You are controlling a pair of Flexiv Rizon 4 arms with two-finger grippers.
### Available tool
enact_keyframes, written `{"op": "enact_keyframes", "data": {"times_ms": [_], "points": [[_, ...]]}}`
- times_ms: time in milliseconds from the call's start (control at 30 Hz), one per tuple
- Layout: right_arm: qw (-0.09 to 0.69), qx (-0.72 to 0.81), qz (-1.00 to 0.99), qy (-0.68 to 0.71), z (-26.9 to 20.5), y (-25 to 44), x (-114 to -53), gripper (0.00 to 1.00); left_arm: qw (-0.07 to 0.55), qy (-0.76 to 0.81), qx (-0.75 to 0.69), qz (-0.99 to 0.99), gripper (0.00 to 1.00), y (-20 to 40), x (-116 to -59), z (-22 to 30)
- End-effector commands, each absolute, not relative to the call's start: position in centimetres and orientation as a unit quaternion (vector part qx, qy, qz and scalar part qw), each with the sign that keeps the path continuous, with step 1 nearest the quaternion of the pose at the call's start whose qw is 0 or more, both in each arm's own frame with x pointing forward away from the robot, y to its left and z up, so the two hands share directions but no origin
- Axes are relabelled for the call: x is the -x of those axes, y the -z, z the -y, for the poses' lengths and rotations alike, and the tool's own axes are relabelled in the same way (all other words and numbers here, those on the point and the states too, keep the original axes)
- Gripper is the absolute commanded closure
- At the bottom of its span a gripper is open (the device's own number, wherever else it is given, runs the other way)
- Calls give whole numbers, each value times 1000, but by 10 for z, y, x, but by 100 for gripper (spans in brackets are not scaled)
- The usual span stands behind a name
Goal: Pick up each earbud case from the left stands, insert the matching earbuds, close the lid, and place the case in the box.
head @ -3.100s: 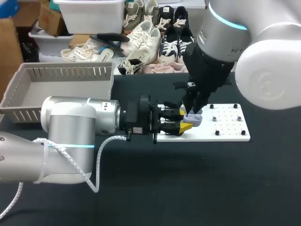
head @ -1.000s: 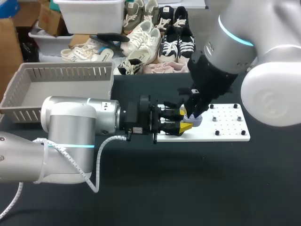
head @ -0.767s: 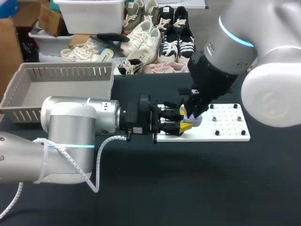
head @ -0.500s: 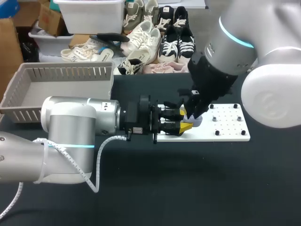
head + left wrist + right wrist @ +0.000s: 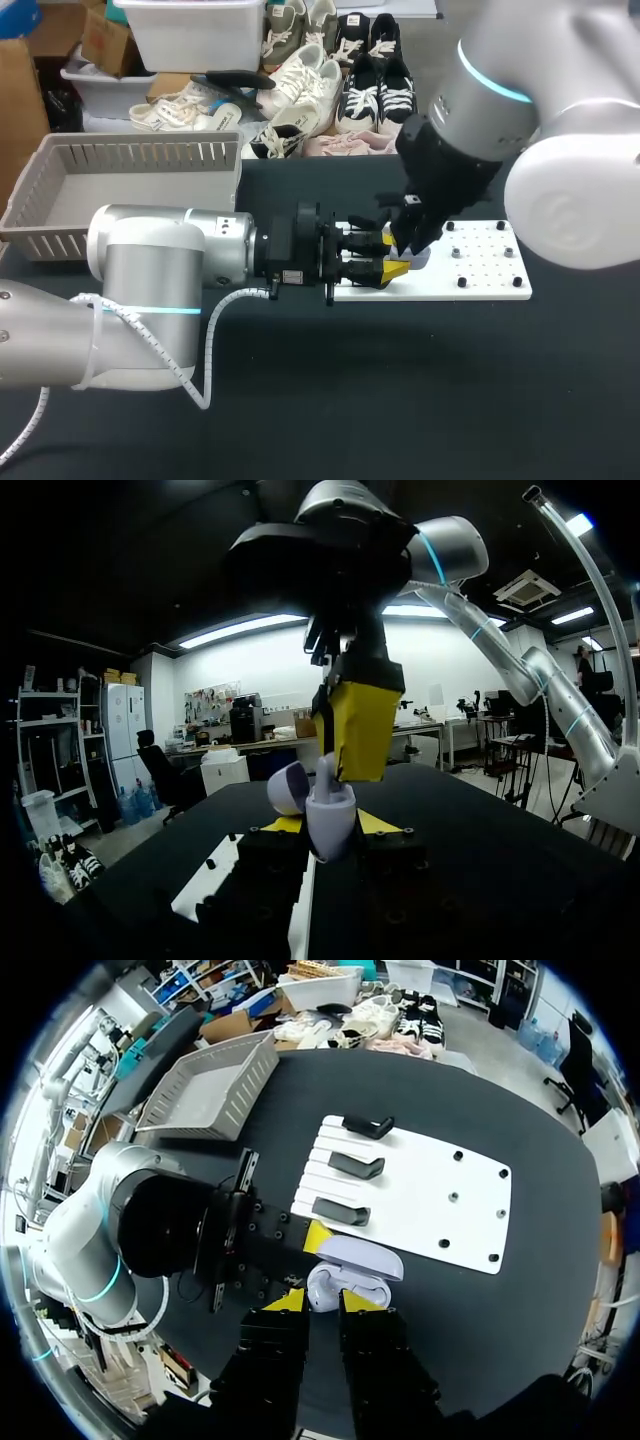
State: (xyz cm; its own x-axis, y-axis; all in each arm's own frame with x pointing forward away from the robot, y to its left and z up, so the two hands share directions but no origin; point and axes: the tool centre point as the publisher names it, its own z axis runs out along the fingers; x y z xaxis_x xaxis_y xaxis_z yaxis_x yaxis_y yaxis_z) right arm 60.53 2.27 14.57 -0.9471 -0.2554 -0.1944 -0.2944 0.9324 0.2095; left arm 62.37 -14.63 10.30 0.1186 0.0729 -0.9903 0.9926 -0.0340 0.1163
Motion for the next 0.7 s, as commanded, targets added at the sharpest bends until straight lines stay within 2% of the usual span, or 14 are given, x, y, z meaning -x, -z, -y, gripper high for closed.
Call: {"op": "enact_keyframes", "data": {"times_ms": [33, 67, 167, 300, 433, 700], "points": [[77, 141, -981, -111, -26, -144, -609, 100, 504, 456, -553, -482, 100, -103, -623, 146], [77, 142, -981, -108, -26, -144, -609, 97, 504, 456, -553, -482, 100, -103, -623, 146], [76, 142, -982, -103, -27, -144, -608, 77, 504, 456, -553, -482, 100, -103, -623, 146], [77, 142, -982, -101, -28, -145, -609, 57, 504, 456, -553, -482, 100, -103, -623, 146], [81, 142, -982, -98, -28, -148, -607, 53, 504, 456, -553, -482, 100, -103, -623, 146], [88, 147, -981, -92, -29, -161, -596, 52, 504, 456, -553, -482, 100, -103, -623, 146]]}}
